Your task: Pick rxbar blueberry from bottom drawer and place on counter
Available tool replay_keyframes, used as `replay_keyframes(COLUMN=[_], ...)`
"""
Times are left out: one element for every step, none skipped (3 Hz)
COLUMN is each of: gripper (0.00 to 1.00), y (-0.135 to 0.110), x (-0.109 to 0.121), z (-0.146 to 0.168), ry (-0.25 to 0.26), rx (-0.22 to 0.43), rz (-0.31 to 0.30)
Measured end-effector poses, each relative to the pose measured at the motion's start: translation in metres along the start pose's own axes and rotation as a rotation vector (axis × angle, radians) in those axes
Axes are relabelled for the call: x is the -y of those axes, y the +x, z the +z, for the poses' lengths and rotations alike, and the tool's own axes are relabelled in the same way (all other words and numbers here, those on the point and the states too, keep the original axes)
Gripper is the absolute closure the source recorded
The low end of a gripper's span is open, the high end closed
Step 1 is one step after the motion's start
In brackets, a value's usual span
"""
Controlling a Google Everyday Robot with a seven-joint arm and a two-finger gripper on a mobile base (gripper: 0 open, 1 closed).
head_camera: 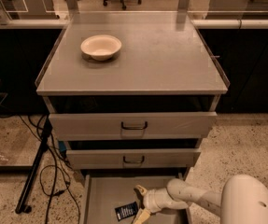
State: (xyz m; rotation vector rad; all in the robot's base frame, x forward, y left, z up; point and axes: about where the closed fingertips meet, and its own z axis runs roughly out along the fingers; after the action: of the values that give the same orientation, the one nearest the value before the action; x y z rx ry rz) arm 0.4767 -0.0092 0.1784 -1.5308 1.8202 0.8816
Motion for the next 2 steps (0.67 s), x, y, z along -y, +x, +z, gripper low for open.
replay_keyframes(gripper=[0.00,0.00], y=[-0.002,-0.001], x=[-0.009,-0.012], z=[-0.001,0.010], ry=[0.040,0.035], rx=[-0.056,-0.050], rz=[-0.004,0.009])
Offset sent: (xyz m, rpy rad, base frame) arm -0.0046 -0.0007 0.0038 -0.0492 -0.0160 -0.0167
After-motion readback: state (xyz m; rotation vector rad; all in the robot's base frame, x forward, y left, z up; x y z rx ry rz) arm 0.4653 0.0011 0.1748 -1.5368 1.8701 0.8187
